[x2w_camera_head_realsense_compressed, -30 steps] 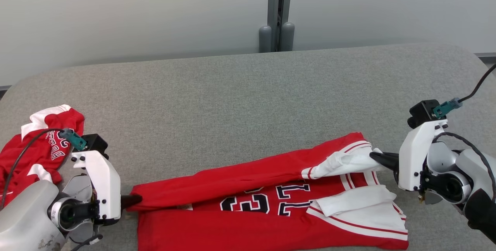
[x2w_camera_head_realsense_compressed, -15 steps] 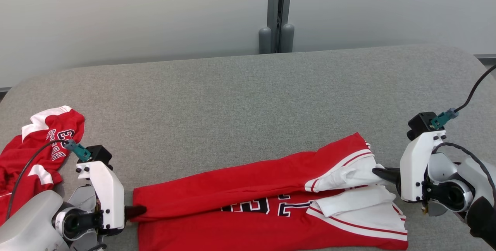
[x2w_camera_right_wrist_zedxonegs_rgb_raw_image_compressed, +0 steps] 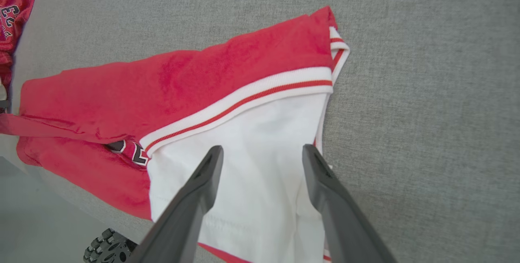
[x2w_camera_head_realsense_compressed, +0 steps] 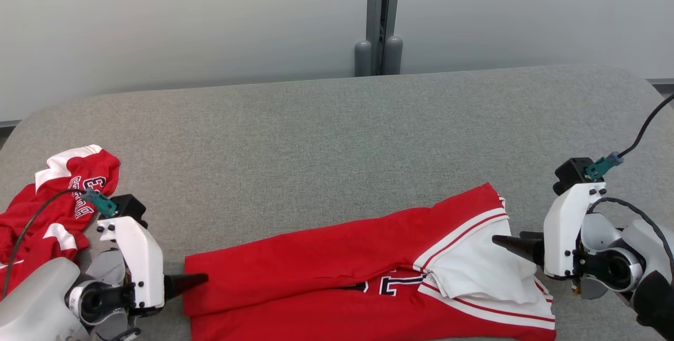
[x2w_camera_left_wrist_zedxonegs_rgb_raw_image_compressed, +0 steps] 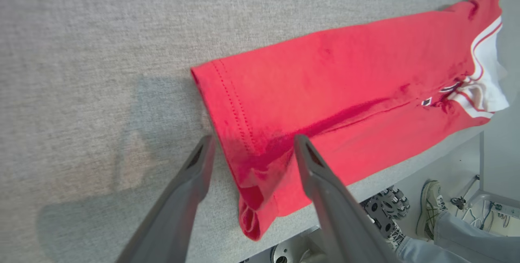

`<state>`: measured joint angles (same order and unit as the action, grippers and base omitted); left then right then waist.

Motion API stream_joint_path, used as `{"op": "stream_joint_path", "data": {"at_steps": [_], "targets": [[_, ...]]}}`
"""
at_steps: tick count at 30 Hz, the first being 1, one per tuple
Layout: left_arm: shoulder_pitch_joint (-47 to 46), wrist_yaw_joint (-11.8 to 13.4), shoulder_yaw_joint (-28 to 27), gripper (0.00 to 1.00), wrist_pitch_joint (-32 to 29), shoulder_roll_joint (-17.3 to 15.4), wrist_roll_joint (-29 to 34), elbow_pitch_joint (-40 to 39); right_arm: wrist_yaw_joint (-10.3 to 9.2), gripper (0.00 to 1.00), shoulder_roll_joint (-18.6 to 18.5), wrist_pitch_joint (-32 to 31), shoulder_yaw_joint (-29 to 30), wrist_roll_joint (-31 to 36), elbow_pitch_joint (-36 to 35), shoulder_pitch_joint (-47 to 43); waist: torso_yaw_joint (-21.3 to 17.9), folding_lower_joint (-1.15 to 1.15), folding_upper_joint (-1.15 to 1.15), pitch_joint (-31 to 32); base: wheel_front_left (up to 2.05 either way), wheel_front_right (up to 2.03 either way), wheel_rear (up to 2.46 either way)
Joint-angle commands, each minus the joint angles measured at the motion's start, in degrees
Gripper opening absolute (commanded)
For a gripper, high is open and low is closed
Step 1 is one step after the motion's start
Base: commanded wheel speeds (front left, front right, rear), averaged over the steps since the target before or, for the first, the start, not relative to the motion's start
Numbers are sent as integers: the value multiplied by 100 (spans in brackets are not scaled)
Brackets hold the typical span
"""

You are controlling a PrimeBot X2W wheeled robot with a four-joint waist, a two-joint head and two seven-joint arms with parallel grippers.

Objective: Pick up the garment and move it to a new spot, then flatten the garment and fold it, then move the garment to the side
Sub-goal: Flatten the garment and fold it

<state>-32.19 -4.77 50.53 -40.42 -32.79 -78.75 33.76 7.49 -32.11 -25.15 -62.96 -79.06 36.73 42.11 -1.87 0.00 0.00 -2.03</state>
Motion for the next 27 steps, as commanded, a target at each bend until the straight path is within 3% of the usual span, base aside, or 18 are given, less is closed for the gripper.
{"op": "stream_joint_path", "data": {"at_steps": [1,5,15,19,23,27], "targets": [[-94,-34,-55,100,73,-61,29,-16,1,100,-51,7,57,-37,-6,-68,8,0,0,22,0,0,0],[-164,-47,-171,100,336,-166,104,-142,2,100,-177,335,233,-17,-191,-97,38,0,0,101,0,0,0],[-199,203,-560,100,1565,-488,570,-905,2,100,-402,2112,928,300,-604,-290,173,0,0,211,0,0,0],[-71,487,-754,100,2334,-551,857,-1227,1,100,-359,2821,1210,416,-577,-457,239,0,0,245,0,0,0],[132,925,-918,100,3209,-594,1248,-1538,1,100,-289,3505,1445,616,-544,-657,299,0,0,276,0,0,0],[440,1256,-1029,100,3850,-549,1446,-1797,1,100,-186,3832,1656,736,-512,-852,340,0,0,298,0,0,0]]}}
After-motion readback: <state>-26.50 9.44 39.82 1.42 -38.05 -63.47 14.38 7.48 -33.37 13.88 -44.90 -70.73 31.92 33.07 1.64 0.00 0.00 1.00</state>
